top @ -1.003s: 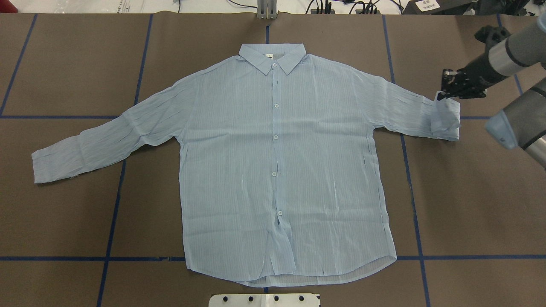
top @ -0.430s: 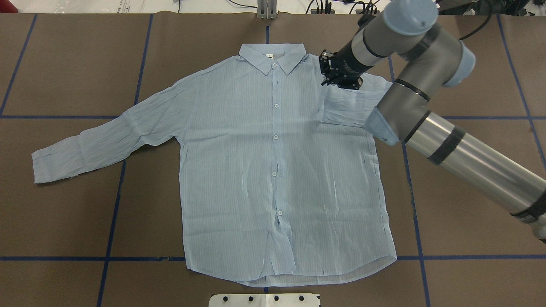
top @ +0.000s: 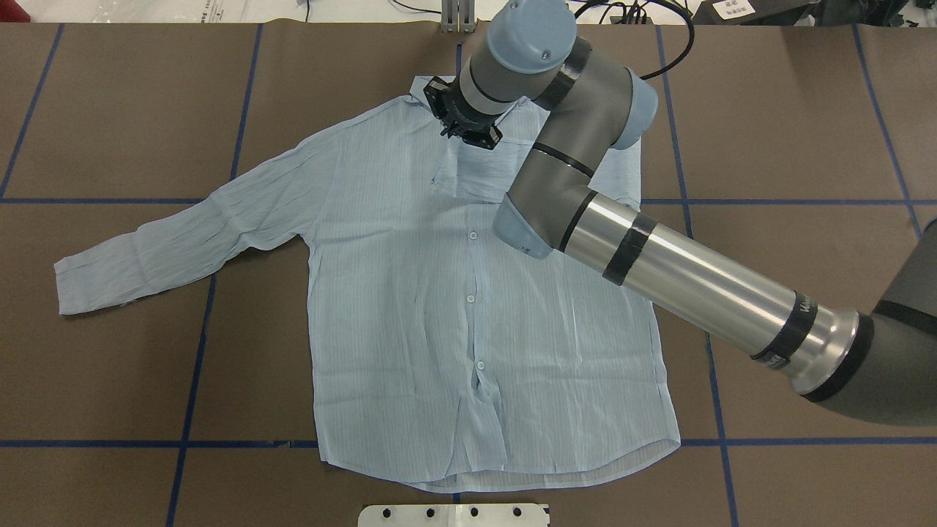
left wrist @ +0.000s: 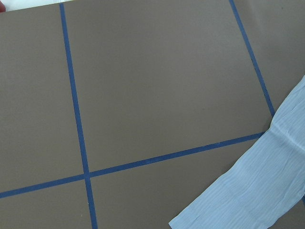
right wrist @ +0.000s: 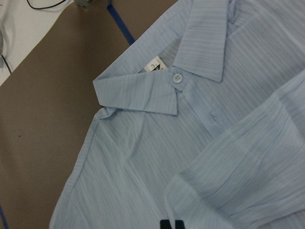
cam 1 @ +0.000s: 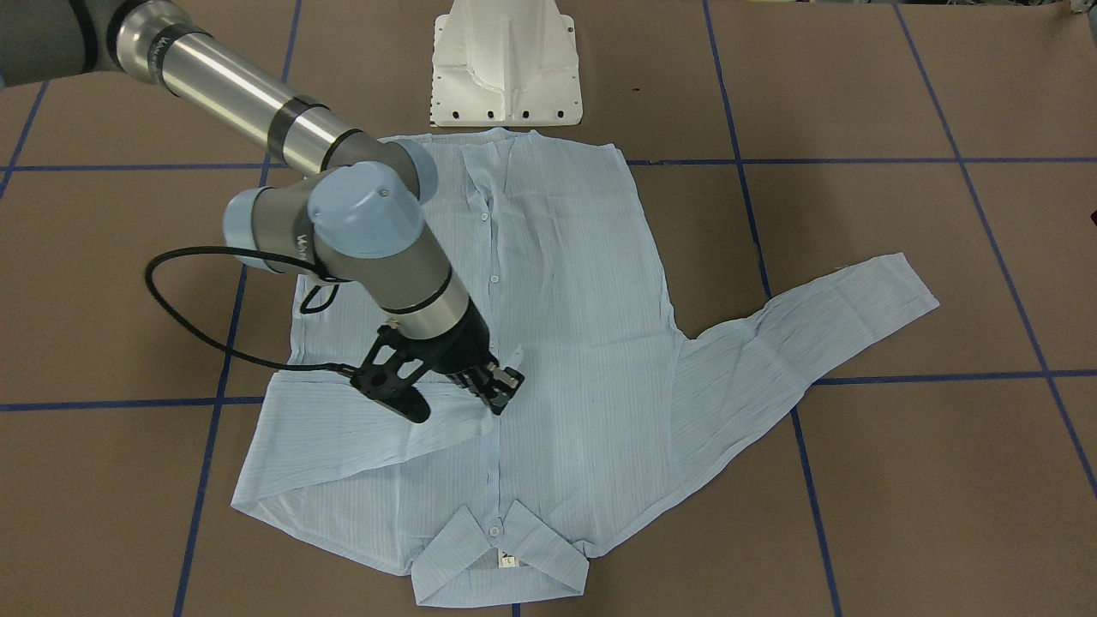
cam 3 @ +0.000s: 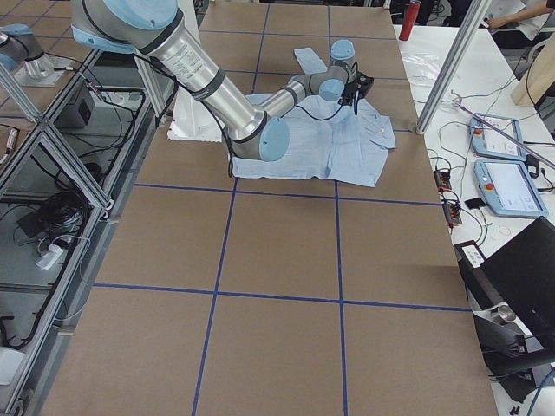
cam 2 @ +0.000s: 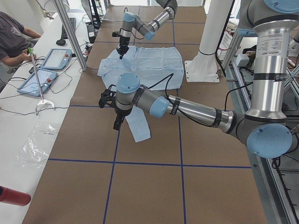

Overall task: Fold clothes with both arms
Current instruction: 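Carry the sleeve with the right gripper across toward the collar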

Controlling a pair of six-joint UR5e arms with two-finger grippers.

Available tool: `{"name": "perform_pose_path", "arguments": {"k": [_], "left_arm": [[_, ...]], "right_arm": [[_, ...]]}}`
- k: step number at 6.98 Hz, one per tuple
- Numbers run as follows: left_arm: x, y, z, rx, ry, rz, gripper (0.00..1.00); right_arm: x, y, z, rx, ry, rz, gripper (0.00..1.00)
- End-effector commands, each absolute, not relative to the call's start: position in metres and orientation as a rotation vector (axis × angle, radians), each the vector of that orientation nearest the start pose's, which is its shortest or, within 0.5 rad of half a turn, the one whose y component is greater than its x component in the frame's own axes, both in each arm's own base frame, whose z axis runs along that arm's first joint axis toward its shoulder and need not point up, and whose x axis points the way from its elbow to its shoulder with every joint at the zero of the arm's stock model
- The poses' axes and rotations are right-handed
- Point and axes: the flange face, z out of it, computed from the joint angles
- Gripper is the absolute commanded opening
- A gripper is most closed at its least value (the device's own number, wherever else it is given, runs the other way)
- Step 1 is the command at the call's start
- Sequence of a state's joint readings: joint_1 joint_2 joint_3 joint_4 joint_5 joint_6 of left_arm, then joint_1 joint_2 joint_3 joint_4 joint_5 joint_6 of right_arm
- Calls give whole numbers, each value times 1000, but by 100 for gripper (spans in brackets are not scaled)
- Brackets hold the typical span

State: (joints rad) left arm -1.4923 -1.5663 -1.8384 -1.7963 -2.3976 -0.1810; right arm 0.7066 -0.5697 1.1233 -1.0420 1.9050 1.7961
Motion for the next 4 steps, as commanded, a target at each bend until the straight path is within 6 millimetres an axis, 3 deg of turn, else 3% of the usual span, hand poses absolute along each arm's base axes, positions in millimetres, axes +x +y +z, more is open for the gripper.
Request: {"name": "perform_pose_path", "arguments": {"k": [1,3,4], "left_arm": [[-20,-499,497,353,862,109,100],[-20,-500,500,347,862,106,100],[-19,-501,500,345,862,107,100]], "right_arm": [[-601,-600,101,-9,-1137,644,0],[-609,-597,105,-5,-1127,645,0],[-612,-595,106,0,-1123,647,99]]}}
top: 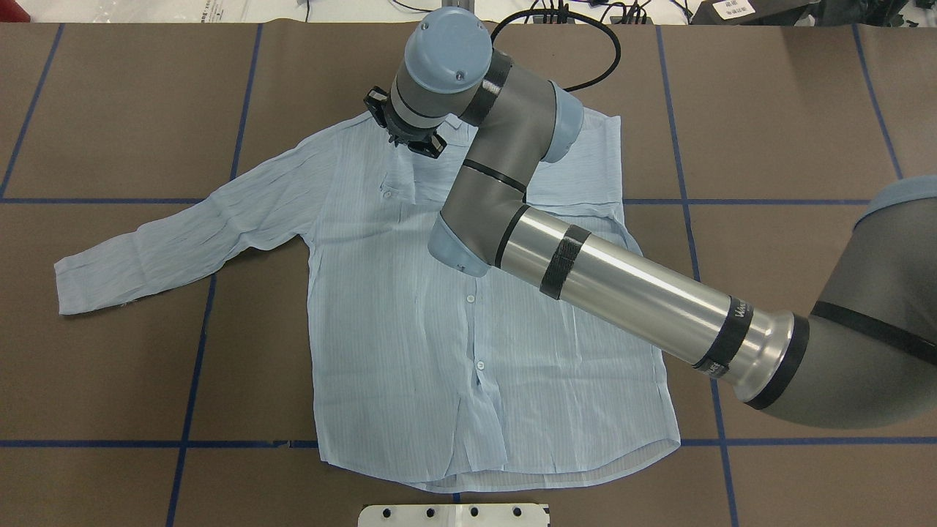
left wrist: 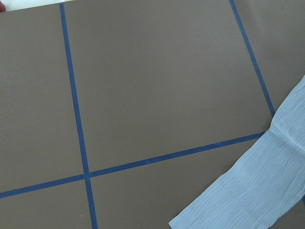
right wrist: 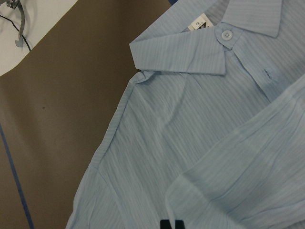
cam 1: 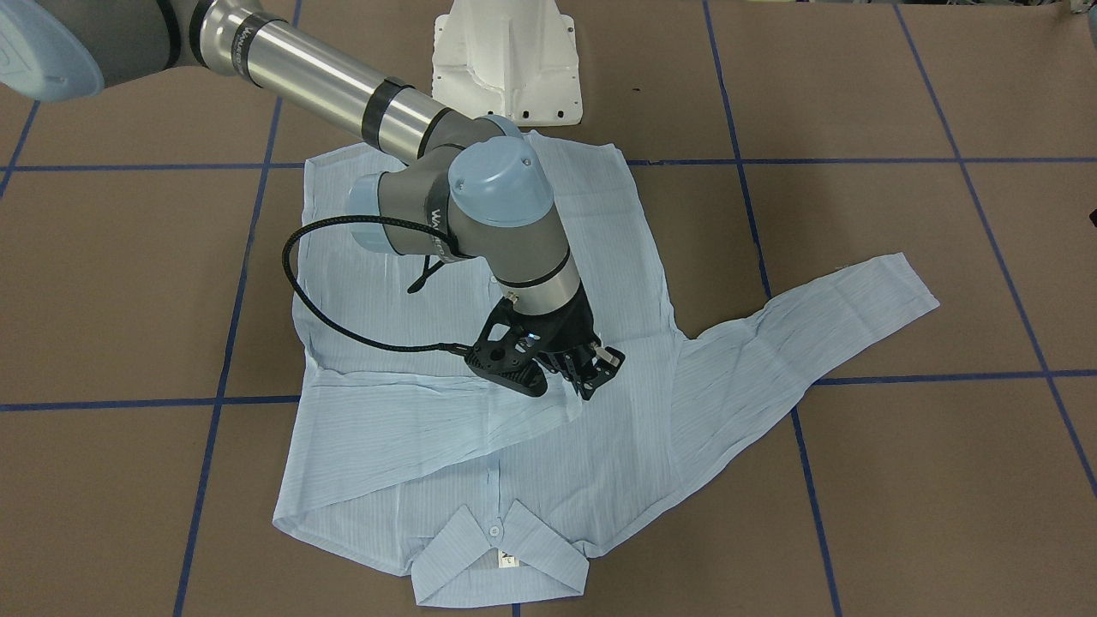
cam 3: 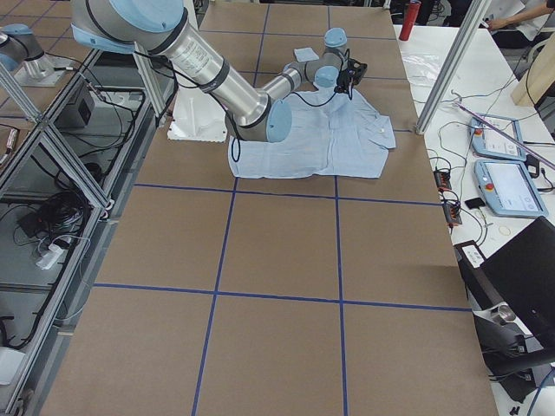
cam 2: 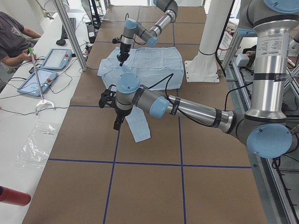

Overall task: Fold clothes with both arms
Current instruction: 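Carry the sleeve with the right gripper across toward the collar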

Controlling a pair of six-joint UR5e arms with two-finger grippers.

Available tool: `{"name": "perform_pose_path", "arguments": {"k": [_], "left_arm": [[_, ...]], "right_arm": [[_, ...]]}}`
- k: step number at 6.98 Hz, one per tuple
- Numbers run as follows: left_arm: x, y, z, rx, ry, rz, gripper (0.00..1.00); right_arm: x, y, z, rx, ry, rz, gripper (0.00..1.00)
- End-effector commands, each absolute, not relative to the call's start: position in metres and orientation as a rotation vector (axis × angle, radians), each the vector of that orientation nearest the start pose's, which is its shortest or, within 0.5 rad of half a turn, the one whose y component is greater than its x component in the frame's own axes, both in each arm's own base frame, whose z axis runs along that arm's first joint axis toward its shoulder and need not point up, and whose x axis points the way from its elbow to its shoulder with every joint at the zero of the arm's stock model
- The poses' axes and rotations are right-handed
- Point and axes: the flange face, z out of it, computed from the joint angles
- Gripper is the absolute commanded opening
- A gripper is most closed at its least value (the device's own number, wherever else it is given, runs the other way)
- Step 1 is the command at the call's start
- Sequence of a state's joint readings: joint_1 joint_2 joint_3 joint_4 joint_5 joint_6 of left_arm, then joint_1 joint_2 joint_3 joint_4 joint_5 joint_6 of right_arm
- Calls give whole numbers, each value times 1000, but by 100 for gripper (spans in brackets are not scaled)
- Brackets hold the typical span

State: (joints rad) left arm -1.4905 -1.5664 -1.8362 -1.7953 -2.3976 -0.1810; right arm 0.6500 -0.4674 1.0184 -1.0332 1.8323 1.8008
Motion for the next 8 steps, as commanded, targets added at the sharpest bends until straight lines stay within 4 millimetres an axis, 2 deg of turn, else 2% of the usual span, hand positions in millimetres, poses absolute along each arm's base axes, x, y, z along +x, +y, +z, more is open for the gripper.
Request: {"name": "perform_pose_path", "arguments": {"k": [1,2,4,5,6,7,8], "left_arm": [[-14,-501,501,339,865,118,100],[-8,-501,501,347,867,139,100],[40,-505,522,285,885,188,100],[44,-508,535,231,891,132,100],[69,-512,548,189,894,154,100],[78,-525,563,119,911,49,90],[98,-521,563,153,936,52,91]], "right_arm": [[-623,-586,105,23,-1120,648,100],[-626,-582,96,30,-1129,647,100],[-628,-577,85,-7,-1142,697,100],[-618,-572,78,-12,-1157,706,100],[-597,-560,88,-20,-1120,716,100],[-564,-538,102,-43,-1097,714,100],[-517,-513,123,-33,-1129,709,100]]}}
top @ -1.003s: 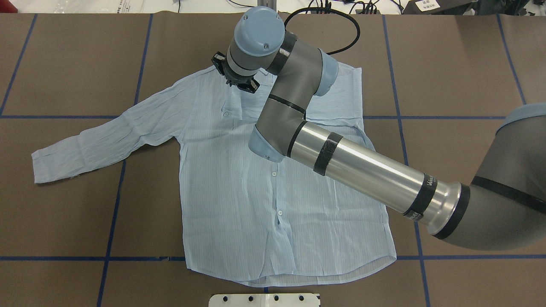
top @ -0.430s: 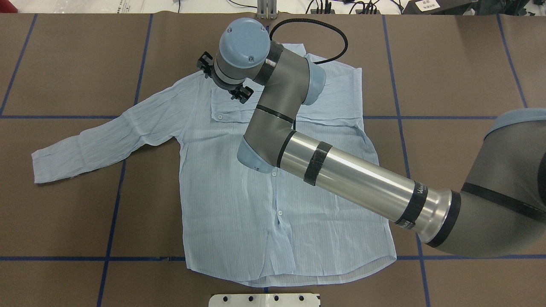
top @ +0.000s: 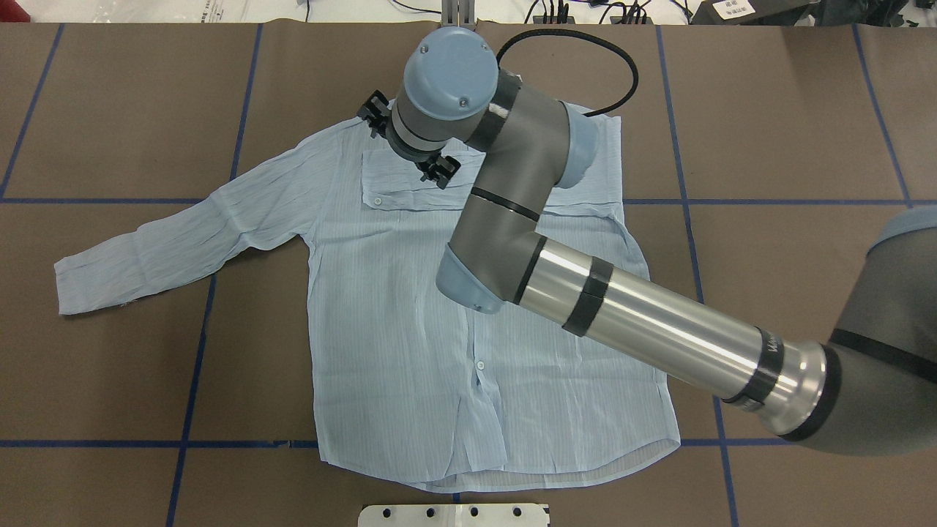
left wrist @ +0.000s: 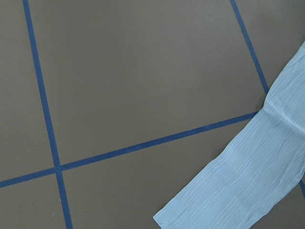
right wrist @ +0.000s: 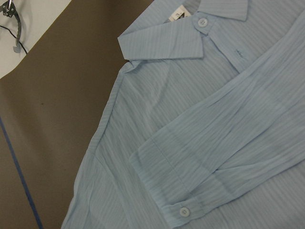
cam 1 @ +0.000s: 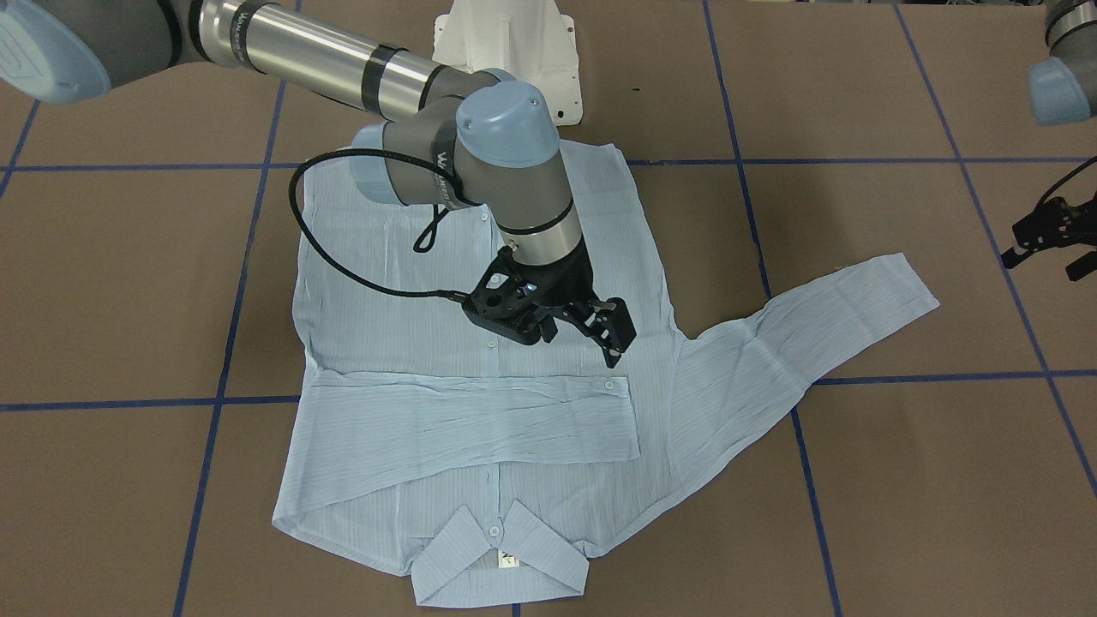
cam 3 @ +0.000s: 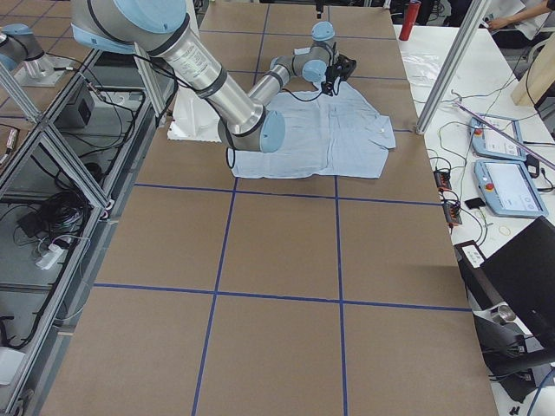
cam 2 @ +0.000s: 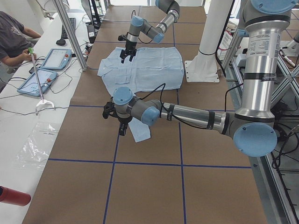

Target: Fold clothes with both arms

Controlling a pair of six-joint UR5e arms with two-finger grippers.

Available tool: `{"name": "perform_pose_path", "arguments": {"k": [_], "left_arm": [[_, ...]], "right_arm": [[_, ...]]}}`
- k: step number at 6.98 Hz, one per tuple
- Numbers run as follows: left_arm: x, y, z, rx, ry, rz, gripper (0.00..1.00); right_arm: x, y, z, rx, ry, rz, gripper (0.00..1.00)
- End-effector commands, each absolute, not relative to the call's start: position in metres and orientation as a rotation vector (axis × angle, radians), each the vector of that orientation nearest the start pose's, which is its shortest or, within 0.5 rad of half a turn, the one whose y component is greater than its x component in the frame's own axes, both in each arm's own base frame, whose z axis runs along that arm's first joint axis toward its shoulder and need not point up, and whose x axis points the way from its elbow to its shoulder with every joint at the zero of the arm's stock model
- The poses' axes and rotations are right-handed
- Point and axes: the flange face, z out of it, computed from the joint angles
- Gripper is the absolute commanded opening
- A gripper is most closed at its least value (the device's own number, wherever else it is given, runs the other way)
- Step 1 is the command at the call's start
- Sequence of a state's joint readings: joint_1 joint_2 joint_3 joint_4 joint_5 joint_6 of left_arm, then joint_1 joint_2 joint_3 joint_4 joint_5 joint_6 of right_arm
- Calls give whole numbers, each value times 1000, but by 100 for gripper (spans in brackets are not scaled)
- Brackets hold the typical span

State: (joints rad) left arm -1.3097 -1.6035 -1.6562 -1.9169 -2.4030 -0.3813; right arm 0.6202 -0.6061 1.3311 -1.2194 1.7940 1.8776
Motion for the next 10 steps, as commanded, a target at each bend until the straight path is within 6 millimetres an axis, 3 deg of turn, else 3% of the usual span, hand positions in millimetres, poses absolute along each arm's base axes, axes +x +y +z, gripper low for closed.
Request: {"name": "perform_pose_path", "arguments": {"k": [1,3,4,8,10], "left_arm": [[112,-520,584,130,941,46,91],[153,-508,619,68,956,56,91],[176,-501,624,38,969,44,91],[190,-495,651,17,932,44,83],[203,-493,653,2,928,62,83]], "right_arm": [[-489,-496,147,-25,-1142,705,100],[-484,-492,159,-24,-1134,707,100],[-485,-492,161,-23,-1131,705,100],[-484,-492,163,-18,-1127,707,100],[-485,-492,169,-21,-1120,708,100]]}}
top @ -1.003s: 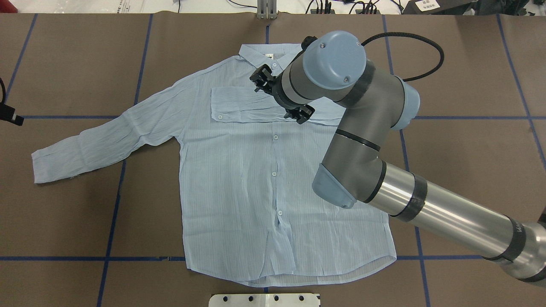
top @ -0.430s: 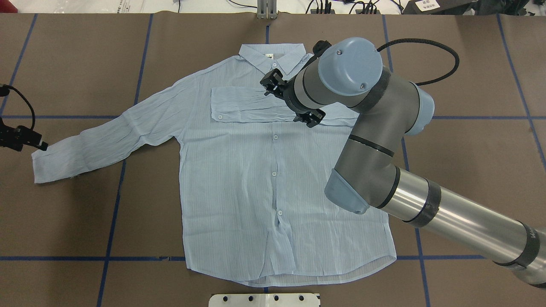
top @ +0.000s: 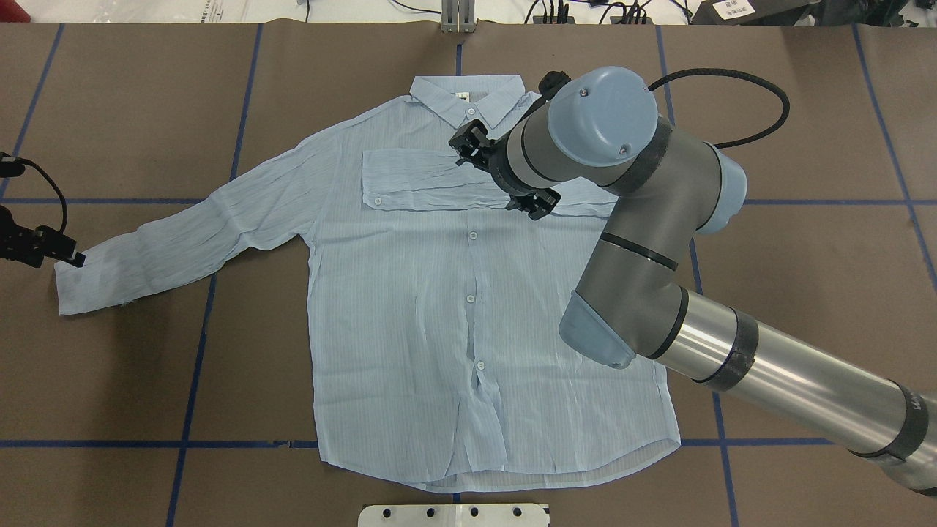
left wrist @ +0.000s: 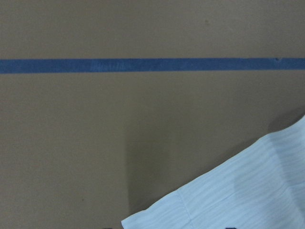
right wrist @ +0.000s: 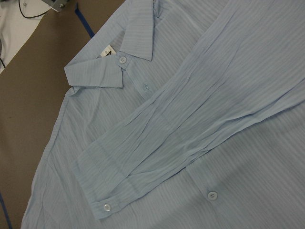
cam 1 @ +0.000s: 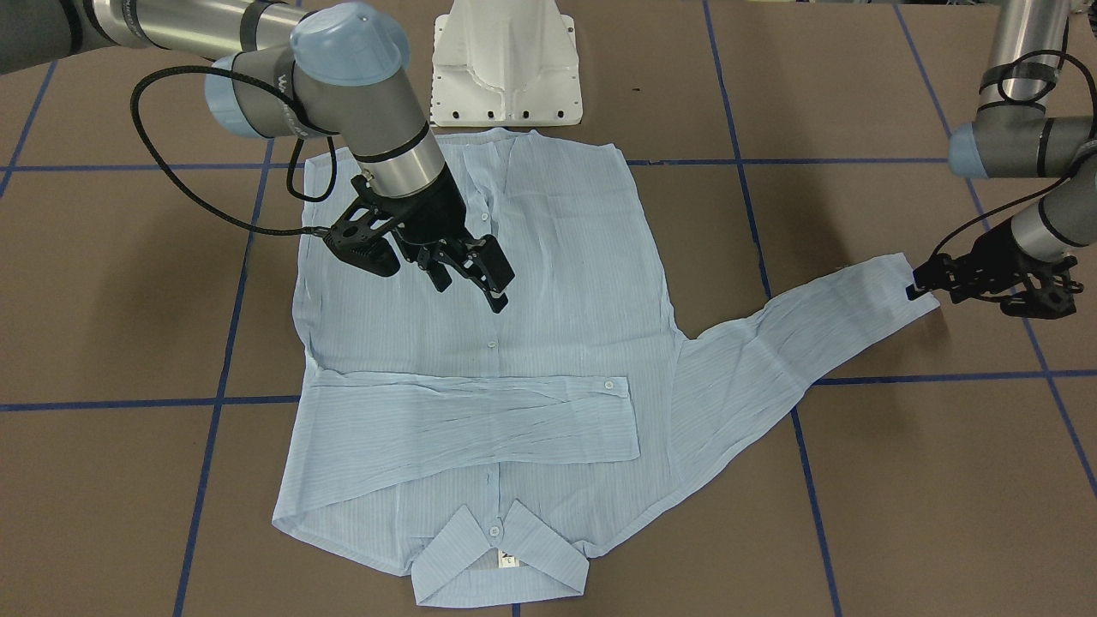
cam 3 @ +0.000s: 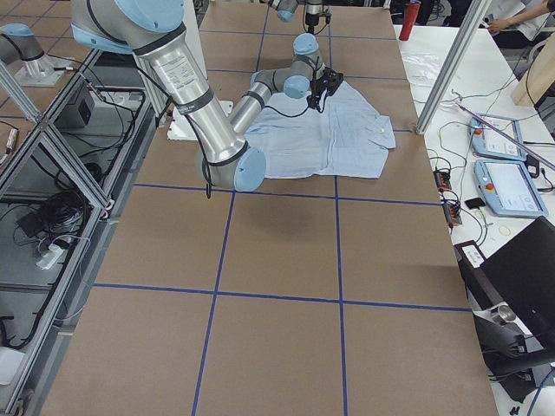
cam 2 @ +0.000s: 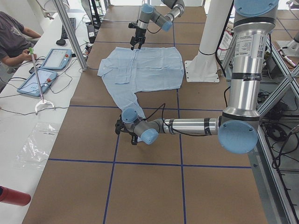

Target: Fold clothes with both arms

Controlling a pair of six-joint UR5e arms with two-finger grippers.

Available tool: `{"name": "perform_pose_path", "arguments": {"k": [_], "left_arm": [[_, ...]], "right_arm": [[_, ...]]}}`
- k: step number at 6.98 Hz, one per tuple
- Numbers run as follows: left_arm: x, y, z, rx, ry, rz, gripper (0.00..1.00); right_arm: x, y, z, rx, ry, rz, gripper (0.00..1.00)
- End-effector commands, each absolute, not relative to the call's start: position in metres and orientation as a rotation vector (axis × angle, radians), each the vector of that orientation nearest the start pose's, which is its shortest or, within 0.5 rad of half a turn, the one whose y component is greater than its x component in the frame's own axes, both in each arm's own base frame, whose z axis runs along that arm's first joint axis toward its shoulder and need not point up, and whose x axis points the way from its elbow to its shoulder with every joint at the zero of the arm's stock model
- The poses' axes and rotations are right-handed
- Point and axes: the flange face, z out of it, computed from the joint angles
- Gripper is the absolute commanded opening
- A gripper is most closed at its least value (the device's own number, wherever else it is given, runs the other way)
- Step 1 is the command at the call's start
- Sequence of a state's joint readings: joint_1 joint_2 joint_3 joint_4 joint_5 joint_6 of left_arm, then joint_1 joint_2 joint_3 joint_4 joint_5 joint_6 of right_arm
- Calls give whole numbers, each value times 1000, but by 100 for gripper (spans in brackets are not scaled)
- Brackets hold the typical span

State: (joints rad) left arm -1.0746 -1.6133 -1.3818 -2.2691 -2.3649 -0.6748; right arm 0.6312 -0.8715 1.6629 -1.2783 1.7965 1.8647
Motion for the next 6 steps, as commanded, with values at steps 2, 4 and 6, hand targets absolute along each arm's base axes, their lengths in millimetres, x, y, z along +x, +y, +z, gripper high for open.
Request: {"name": "perform_pose_path", "arguments": {"k": [2,4,6], "left_arm": [[207,-491,654,-3,928,71,76],[206,-489,657,-9,925,65,40],[208,-492,651,-29,930,13,0]], "right_arm": [[-485,-491,173,-22,-1115,709,100],[-485,-491,173,-21,-1115,710,100],[-485,-490,172,-21,-1116,708,100]]}}
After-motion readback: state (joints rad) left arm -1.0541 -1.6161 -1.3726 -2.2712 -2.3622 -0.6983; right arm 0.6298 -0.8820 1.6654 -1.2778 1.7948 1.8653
